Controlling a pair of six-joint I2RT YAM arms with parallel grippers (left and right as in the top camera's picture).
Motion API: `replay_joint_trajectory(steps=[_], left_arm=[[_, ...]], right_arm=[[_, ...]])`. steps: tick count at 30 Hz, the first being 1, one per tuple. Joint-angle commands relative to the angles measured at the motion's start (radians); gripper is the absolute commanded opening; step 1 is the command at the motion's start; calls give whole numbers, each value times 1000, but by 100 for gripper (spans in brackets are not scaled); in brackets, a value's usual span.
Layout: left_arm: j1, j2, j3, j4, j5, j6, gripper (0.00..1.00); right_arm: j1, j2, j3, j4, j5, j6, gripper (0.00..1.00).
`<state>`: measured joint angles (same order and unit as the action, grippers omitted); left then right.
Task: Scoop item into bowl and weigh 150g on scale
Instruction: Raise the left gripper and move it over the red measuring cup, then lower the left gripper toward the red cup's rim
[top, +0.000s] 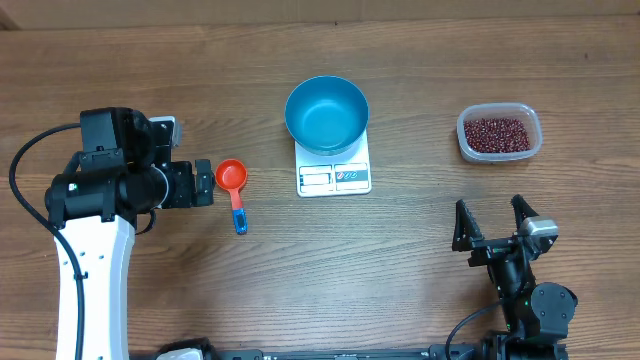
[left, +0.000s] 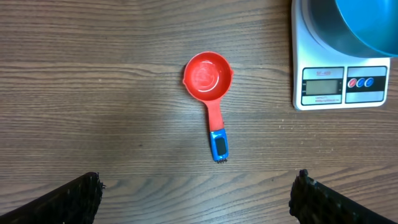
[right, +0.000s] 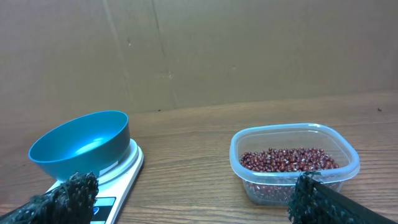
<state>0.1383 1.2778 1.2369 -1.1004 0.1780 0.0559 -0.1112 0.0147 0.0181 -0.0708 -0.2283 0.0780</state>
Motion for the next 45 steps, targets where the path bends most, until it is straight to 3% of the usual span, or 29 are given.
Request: replay_joint_trajectory(steps=[1, 45], left_arm=[[5, 5, 26, -3, -32, 19, 99], [5, 5, 26, 13, -32, 19, 99]], right_arm=[[-1, -12, -10, 6, 10, -1, 100], [-1, -12, -10, 6, 10, 0, 100]])
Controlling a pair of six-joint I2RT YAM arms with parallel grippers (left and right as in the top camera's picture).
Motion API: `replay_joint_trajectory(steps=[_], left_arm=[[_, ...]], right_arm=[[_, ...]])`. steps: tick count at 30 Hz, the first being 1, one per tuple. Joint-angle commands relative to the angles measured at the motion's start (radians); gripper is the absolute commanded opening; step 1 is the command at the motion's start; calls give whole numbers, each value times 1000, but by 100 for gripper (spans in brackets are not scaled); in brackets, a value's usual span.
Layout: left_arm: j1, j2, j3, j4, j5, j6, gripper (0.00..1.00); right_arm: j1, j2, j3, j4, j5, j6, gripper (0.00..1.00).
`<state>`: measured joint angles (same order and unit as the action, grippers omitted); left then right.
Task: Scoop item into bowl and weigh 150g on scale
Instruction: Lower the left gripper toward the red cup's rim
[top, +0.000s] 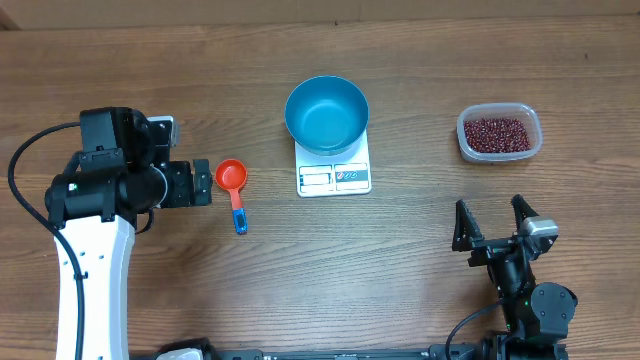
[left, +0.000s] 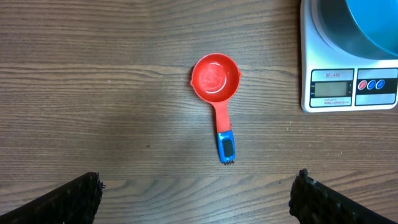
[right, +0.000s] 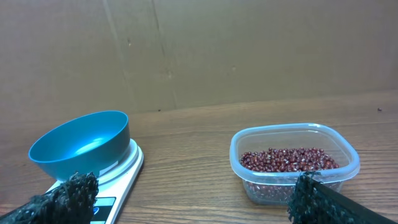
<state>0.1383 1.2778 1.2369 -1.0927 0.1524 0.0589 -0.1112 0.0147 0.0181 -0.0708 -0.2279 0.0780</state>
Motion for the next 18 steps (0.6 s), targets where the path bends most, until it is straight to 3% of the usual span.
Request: replay_joint_trajectory(steps=[1, 18], left_arm=[[5, 5, 26, 8, -6, 16, 99], [5, 5, 26, 27, -6, 16, 100]], right_arm=[[-1, -12, -10, 6, 9, 0, 100], [-1, -12, -10, 6, 9, 0, 100]])
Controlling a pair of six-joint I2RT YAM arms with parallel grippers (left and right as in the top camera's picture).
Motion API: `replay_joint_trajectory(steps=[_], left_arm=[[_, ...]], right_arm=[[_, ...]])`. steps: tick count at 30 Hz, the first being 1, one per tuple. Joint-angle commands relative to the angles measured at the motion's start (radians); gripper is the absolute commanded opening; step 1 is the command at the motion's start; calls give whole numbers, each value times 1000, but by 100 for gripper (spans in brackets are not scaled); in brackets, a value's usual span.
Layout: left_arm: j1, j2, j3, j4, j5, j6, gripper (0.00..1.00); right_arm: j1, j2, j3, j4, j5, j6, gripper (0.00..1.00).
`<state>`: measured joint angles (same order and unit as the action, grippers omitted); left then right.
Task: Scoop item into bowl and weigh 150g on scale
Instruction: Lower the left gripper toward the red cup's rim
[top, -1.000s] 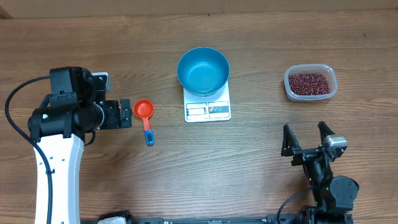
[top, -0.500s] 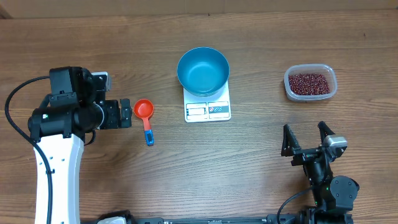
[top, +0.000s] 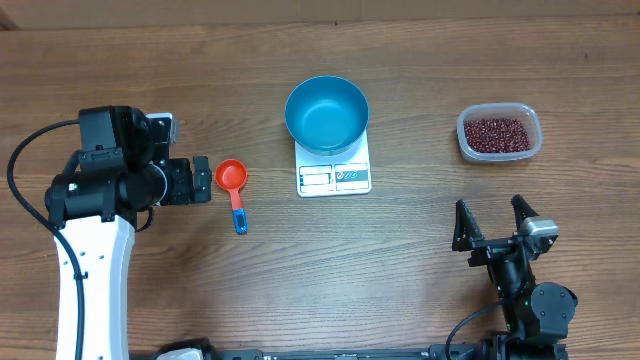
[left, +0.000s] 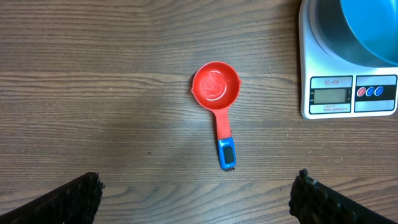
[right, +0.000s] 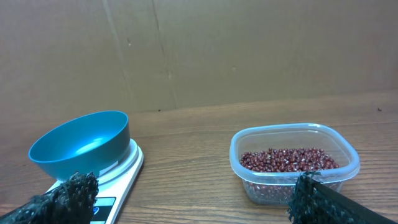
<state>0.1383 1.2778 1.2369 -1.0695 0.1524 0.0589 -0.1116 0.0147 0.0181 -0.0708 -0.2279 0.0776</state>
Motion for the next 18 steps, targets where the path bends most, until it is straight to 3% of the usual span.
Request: replay_joint_trajectory(steps=[1, 18], left_arm=[[5, 5, 26, 5, -7, 16, 100], [5, 126, 26, 31, -7, 32, 100]], right_arm=[[-1, -12, -10, 6, 9, 0, 100], [-1, -12, -10, 6, 9, 0, 100]])
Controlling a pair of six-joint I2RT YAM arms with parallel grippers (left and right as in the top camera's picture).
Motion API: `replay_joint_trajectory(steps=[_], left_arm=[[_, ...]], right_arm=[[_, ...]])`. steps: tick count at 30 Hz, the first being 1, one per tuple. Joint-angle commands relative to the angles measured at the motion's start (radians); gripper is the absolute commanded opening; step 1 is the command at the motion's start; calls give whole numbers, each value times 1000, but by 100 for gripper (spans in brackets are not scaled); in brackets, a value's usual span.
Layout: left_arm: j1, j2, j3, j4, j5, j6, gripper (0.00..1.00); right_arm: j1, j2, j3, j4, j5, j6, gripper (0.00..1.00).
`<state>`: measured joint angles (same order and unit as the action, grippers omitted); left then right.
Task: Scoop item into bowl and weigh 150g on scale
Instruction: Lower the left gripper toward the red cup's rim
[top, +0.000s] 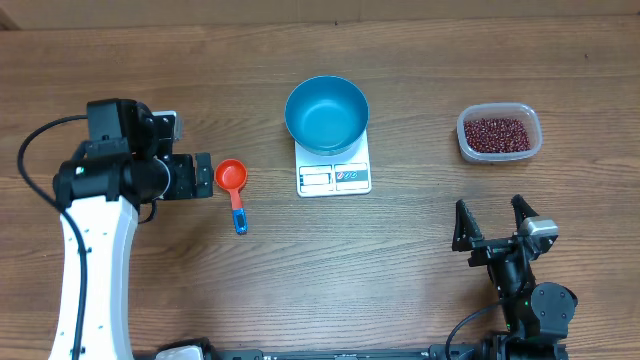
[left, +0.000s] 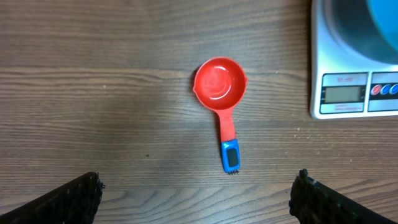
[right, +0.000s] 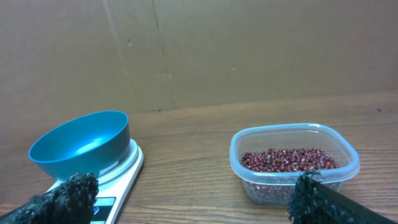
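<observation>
A red scoop (top: 232, 178) with a blue-tipped handle lies on the table left of the white scale (top: 334, 170); in the left wrist view the scoop (left: 220, 84) is centred ahead of the fingers. An empty blue bowl (top: 326, 113) sits on the scale. A clear tub of red beans (top: 498, 133) stands at the right. My left gripper (top: 204, 178) is open just left of the scoop, fingers (left: 78, 198) wide apart. My right gripper (top: 492, 222) is open near the front edge, below the tub of beans (right: 292, 160).
A brown cardboard wall (right: 199, 50) runs behind the table's far edge. The scale's display and buttons (left: 354, 92) face the front. Bare wood lies between the scale and the bean tub.
My left arm has shifted slightly; the scoop now sits a bit higher and farther right in the left wrist view, and less of the scale shows. The right arm has not moved.
My left gripper stayed open just left of the scoop throughout, with only small shifts of its view from one moment to another. The scoop, bowl, scale and beans kept their places. The right gripper remained open and still.
</observation>
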<state>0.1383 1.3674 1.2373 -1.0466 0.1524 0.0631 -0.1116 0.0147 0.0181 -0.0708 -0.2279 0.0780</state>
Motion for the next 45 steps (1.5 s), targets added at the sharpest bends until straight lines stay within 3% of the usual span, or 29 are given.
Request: replay_joint_trajectory(steps=[1, 33, 45], left_arm=[[5, 47, 26, 13, -6, 27, 100], [6, 75, 26, 83, -82, 27, 99], [5, 195, 26, 79, -73, 27, 99]], right_arm=[[-1, -12, -10, 6, 9, 0, 100], [-1, -12, -10, 6, 9, 0, 100], [-1, -12, -10, 6, 9, 0, 100]])
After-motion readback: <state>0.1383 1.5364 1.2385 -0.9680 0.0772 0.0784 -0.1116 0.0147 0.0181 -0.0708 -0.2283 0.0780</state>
